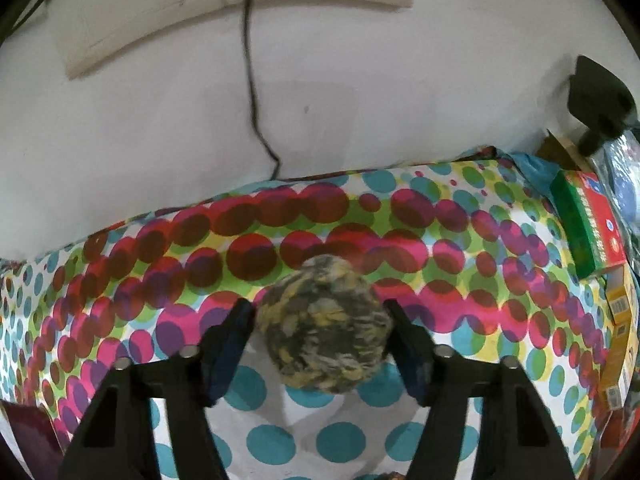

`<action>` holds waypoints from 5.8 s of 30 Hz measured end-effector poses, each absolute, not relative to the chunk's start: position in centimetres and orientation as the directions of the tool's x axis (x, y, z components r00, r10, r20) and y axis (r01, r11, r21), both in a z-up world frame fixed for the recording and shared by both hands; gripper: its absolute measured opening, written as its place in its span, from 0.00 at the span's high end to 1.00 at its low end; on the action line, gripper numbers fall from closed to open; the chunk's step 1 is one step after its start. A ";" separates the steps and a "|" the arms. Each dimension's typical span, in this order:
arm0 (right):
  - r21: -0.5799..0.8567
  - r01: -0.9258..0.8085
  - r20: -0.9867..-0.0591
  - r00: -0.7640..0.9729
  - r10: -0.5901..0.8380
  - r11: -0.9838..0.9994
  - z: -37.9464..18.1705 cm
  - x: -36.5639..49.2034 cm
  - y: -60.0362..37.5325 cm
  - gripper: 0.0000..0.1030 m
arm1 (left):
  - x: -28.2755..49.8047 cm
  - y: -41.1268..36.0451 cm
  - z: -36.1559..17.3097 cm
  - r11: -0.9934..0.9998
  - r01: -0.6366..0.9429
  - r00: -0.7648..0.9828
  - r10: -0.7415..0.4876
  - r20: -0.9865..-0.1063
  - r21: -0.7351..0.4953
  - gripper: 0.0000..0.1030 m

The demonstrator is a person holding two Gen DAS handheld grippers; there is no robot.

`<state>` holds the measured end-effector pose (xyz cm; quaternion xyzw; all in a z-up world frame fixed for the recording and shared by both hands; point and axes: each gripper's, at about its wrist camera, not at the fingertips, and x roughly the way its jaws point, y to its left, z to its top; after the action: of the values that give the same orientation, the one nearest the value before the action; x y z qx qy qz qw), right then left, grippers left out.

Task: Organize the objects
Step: 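Grasp the braided rope ball with the left tool while the right tool holds the brown bag, then carry the rope ball into the gold tray and open the left tool, then carry the brown snack bag into the gold tray and open the right tool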

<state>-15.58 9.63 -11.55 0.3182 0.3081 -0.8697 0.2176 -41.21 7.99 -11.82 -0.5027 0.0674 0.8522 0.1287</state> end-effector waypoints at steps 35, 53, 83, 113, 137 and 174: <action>-0.430 0.551 -0.672 -0.724 -0.154 -0.715 -11.6 -15.3 9.3 0.48 | -24.7 -3.0 -8.3 -0.996 0.090 -0.624 -0.064 -0.779 0.010 0.45; -0.378 0.428 -0.685 -0.725 -0.063 -0.821 -11.3 -17.5 11.4 0.49 | -12.5 -1.5 -7.1 -0.998 0.064 -0.669 -0.028 -0.743 -0.020 0.45; -0.390 0.431 -0.692 -0.720 -0.049 -0.814 -11.5 -17.7 11.1 0.46 | -5.7 -13.1 -3.1 -0.984 0.175 -0.679 -0.087 -0.729 -0.046 0.45; -0.390 0.432 -0.693 -0.720 -0.050 -0.814 -11.5 -17.7 11.2 0.46 | -6.6 -14.1 -6.6 -0.978 0.194 -0.587 -0.055 -0.807 -0.075 0.44; -0.407 0.426 -0.682 -0.730 -0.041 -0.808 -11.5 -17.6 11.2 0.50 | -5.1 -13.1 -5.2 -0.984 0.171 -0.613 -0.072 -0.787 -0.043 0.42; -0.350 0.590 -0.570 -0.751 -0.334 -0.728 -3.8 -13.2 -1.3 0.54 | -2.5 -15.8 -2.7 -0.980 0.189 -0.646 -0.074 -0.760 -0.065 0.42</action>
<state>-13.24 -1.31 -3.80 0.2419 0.2643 -0.8974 0.2573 -2.49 -15.84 -2.75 -0.4143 -0.0693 0.9046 -0.0728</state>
